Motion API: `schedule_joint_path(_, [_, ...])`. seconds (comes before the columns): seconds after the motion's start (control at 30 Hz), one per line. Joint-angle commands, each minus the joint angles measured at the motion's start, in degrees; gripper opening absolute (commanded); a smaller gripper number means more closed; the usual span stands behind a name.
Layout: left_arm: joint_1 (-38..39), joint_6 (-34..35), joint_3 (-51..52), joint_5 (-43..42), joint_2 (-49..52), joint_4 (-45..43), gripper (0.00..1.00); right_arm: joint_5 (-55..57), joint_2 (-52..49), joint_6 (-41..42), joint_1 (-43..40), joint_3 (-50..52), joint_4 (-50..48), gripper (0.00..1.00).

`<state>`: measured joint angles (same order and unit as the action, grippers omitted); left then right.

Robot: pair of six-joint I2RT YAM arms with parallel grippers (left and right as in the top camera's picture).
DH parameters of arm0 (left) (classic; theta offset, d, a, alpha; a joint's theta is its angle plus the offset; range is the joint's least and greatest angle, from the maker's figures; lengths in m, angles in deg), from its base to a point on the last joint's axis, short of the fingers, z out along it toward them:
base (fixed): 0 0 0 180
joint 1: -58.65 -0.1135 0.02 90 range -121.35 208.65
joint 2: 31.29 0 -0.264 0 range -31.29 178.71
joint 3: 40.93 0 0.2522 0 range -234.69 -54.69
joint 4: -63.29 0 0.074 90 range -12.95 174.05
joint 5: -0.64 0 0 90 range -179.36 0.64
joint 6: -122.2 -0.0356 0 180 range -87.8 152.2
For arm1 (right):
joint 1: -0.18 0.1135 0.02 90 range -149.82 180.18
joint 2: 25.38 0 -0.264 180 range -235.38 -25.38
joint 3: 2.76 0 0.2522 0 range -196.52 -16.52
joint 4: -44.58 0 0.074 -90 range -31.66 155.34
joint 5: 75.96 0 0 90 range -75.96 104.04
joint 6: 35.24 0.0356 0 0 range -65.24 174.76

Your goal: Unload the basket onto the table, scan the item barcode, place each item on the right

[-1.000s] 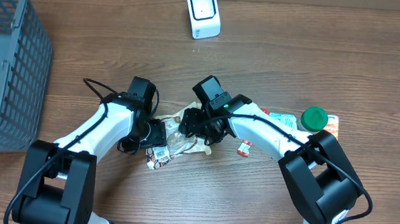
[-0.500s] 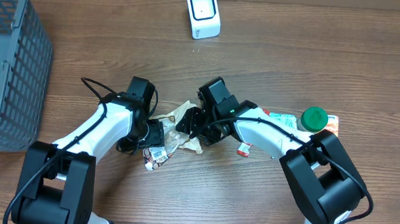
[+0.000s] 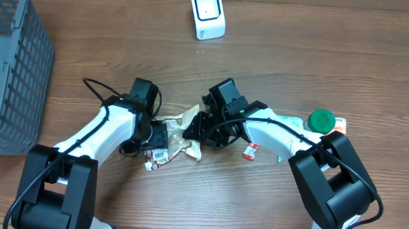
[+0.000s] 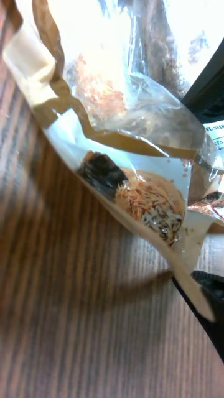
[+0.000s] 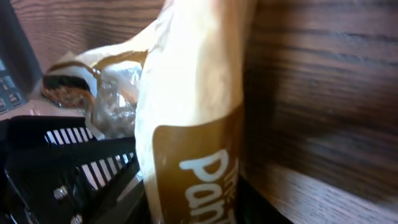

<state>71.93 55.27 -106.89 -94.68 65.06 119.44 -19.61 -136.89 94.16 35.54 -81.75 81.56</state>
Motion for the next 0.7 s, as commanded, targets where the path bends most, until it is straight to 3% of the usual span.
schedule_joint_path(0.0, [0.61,-1.49,1.16,-0.22,0.85,-1.75,0.68,0.74,0.17,-0.72,1.64,0.04,-0.39,0.59])
schedule_joint_path(0.1, [0.61,-1.49,1.16,-0.22,0.85,-1.90,0.67,4.33,0.17,-2.29,1.66,0.04,-0.42,0.74])
schedule_joint_path(0.27, [0.63,-1.49,1.16,-0.22,0.85,-1.95,0.67,5.01,0.17,-2.40,1.64,0.02,-1.84,0.83])
schedule_joint_path(0.43, [0.63,-1.49,1.16,-0.22,0.85,-1.95,0.66,5.81,0.17,-2.38,1.64,0.00,-4.81,0.84])
schedule_joint_path(0.67, [0.63,-1.46,1.16,-0.24,0.85,-1.95,0.67,5.75,0.15,-0.42,2.01,0.04,-3.37,0.77])
